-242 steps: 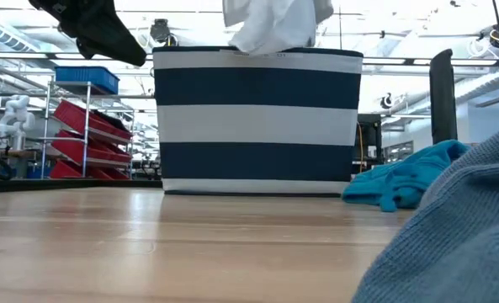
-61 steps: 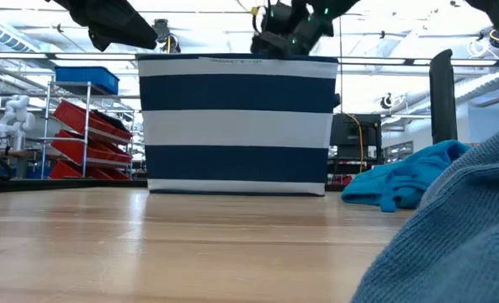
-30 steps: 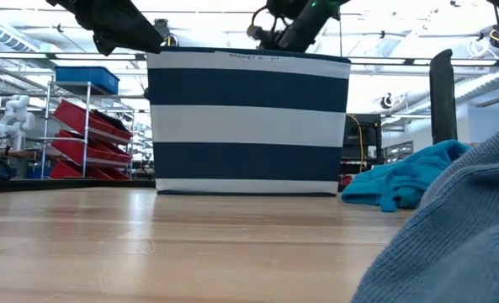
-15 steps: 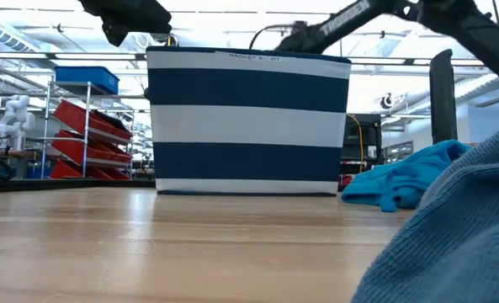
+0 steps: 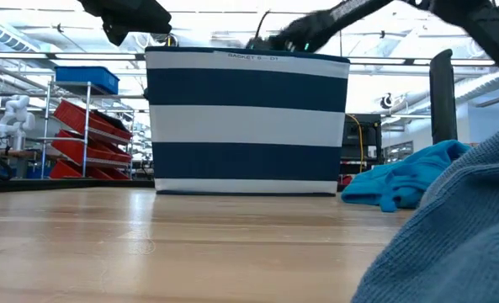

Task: Sort clothes
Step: Put the white polo shirt into the blue laundry organizer, then put the blue shorts into the blue laundry organizer

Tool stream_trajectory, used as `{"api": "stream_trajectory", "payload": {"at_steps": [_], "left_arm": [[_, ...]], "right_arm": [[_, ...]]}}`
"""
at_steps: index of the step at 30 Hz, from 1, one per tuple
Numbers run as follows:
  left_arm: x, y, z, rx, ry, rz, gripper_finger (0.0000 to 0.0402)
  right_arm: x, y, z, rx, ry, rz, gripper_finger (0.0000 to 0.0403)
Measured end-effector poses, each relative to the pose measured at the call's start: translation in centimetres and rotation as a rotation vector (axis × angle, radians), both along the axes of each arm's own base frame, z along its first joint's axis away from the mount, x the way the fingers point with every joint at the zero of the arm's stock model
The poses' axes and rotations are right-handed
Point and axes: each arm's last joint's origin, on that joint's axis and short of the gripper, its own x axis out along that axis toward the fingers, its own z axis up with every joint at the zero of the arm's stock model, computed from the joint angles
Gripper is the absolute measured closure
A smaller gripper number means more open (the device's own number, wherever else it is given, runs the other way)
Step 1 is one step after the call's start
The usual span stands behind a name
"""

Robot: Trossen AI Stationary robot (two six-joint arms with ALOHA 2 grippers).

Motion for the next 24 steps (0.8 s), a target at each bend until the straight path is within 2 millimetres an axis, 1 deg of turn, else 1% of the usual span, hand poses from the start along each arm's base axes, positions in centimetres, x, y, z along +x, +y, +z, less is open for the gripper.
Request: {"api": "stream_trajectory", "payload": {"at_steps": [4, 9, 13, 16, 19, 24], "left_arm": [[0.0, 0.0, 0.0, -0.001, 0.0, -0.001, 0.0295], [0.0, 0.0, 0.0, -0.001, -0.001, -0.001, 0.0295], [0.0, 0.0, 0.0, -0.002, -0.002, -0.001, 0.0295], [0.0, 0.0, 0.0, -0.002, -0.003, -0.001, 0.0295], [0.0, 0.0, 0.0, -0.001, -0.002, -0.001, 0.0295], [0.0, 0.0, 0.0, -0.002, -0.002, 0.0, 0.0295]], "right_arm": [[-1.2, 0.5, 4.9, -0.119, -0.125, -0.004, 0.0177], [-3.7, 1.6, 11.1, -0.244, -0.295, -0.019, 0.0177], [-6.1, 2.9, 14.9, -0.33, -0.373, 0.018, 0.0177], [-8.0, 4.4, 17.7, -0.405, -0.433, 0.062, 0.0177], [-9.4, 5.9, 19.6, -0.463, -0.477, 0.108, 0.0177], [-11.2, 8.6, 21.3, -0.509, -0.487, 0.199, 0.0177]]}}
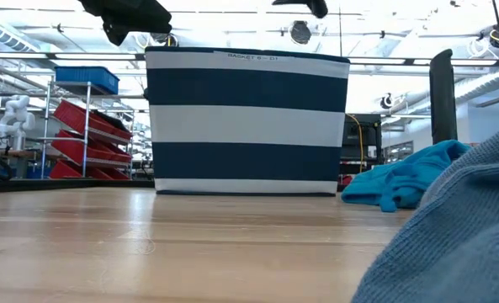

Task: Sort clothes
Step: Put the blue shorts into the blue laundry organizer

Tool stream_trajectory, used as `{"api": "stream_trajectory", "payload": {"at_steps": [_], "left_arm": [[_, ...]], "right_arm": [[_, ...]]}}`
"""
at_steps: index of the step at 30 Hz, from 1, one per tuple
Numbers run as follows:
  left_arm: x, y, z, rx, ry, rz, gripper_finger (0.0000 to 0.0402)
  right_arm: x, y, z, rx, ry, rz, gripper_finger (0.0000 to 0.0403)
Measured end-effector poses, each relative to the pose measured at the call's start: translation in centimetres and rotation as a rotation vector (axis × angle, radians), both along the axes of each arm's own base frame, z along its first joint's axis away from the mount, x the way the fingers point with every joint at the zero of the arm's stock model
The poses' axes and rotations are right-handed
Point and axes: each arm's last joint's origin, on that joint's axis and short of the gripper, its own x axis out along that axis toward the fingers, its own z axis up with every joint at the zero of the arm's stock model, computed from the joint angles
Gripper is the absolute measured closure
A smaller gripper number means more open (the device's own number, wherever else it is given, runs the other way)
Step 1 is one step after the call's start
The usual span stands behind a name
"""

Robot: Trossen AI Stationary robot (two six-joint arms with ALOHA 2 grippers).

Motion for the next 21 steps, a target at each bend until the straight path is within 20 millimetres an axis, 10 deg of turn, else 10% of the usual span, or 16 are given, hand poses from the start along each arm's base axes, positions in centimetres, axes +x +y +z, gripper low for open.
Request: {"api": "stream_trajectory", "payload": {"at_steps": [21], "left_arm": [[0.0, 0.0, 0.0, -0.025, -0.004, 0.01, 0.0295]], "right_arm": [[-0.3, 7.5, 0.0, 0.019, 0.093, 0.237, 0.0177]]}}
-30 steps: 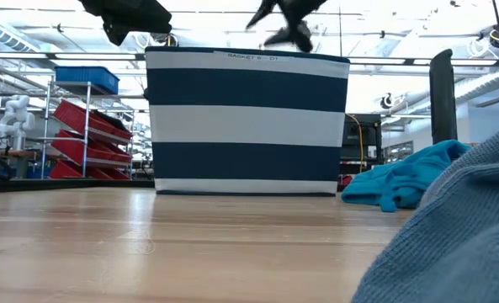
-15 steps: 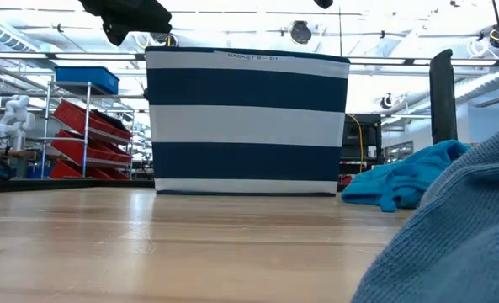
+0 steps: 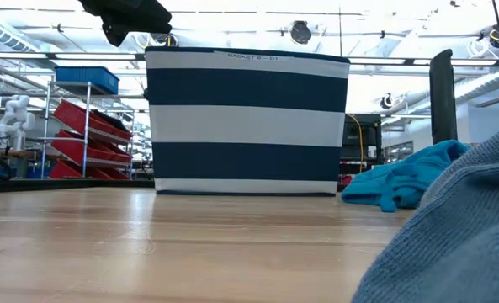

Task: Sort clothes
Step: Put the blue shorts into the blue laundry organizer

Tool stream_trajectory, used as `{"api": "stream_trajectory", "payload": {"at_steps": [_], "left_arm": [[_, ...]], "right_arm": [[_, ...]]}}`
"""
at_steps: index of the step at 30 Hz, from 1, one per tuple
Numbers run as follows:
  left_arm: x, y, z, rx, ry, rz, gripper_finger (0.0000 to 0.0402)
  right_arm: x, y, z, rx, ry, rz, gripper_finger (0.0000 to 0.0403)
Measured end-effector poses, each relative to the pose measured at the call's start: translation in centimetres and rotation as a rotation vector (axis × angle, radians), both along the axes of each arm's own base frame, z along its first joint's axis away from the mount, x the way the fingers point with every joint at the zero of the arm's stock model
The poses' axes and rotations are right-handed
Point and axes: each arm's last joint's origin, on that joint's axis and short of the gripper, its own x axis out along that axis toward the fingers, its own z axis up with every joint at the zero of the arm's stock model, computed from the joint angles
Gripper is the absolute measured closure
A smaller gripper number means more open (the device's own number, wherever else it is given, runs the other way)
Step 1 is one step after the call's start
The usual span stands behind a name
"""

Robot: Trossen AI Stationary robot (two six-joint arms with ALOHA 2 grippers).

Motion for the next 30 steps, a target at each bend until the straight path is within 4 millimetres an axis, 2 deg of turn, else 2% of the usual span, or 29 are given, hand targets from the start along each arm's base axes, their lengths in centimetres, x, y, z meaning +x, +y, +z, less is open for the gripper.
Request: {"api": "stream_trajectory", "payload": {"at_steps": [7, 14, 23, 30], "left_arm": [[0.0, 0.0, 0.0, 0.0, 0.002, 0.0, 0.0295], [0.0, 0.0, 0.0, 0.0, 0.002, 0.001, 0.0295], [0.0, 0.0, 0.0, -0.021, -0.002, 0.009, 0.0295], [0.0, 0.0, 0.0, 0.016, 0.0, -0.006, 0.0295]], "right_arm": [[-0.2, 3.3, -0.2, -0.022, 0.035, 0.124, 0.0177], [-1.1, 7.3, -1.3, 0.007, 0.163, 0.25, 0.0177], [-2.3, 12.6, -1.5, 0.043, 0.194, 0.402, 0.0177], [-2.4, 16.0, -2.8, 0.069, 0.277, 0.361, 0.0177]]}}
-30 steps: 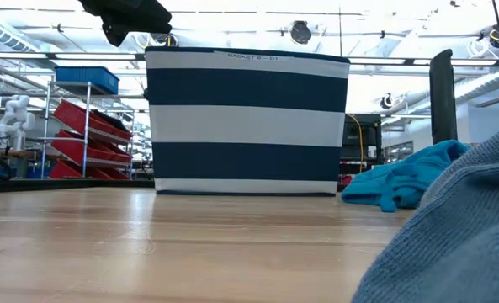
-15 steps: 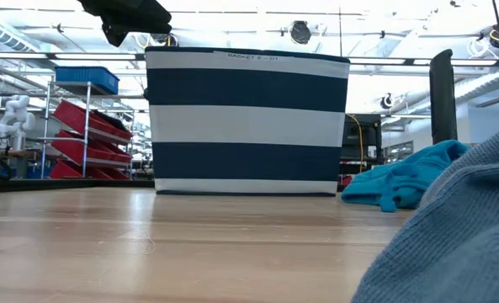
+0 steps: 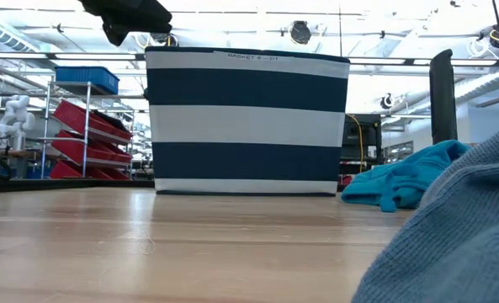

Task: Sort clothes
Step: Put the blue shorts into the blue laundry organizer

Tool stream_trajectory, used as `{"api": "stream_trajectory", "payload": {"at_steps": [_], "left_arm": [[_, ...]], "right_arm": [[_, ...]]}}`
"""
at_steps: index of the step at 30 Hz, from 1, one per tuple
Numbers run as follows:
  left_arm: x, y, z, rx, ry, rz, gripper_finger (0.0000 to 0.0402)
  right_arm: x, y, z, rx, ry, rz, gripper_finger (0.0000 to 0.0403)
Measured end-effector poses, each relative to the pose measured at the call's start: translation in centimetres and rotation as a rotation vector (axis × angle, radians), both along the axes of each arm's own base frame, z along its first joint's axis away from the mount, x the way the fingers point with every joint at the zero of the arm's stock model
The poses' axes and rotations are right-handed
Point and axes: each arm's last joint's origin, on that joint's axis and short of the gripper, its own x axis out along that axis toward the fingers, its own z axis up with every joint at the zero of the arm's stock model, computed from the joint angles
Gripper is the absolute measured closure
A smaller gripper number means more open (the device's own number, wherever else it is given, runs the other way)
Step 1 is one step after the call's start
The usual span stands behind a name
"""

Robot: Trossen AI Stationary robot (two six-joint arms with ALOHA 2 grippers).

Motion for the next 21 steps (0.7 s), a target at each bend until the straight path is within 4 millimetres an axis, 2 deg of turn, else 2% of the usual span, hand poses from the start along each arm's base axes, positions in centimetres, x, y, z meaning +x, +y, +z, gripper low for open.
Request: {"api": "stream_trajectory", "payload": {"at_steps": [6, 12, 17, 21], "left_arm": [[0.0, 0.0, 0.1, 0.008, -0.004, -0.004, 0.0295], [0.1, -0.1, 0.0, 0.001, 0.0, -0.02, 0.0295], [0.6, -0.3, -0.4, -0.007, 0.013, -0.047, 0.0295], [1.2, -0.6, -1.2, 0.003, 0.052, -0.052, 0.0295]], "right_arm": [[0.6, 2.7, -3.7, -0.162, 0.189, -0.077, 0.0177], [2.1, 4.8, -8.9, -0.345, 0.432, -0.084, 0.0177], [2.7, 5.3, -13.6, -0.597, 0.719, -0.052, 0.0177], [3.7, 4.8, -15.8, -0.72, 0.824, 0.05, 0.0177]]}}
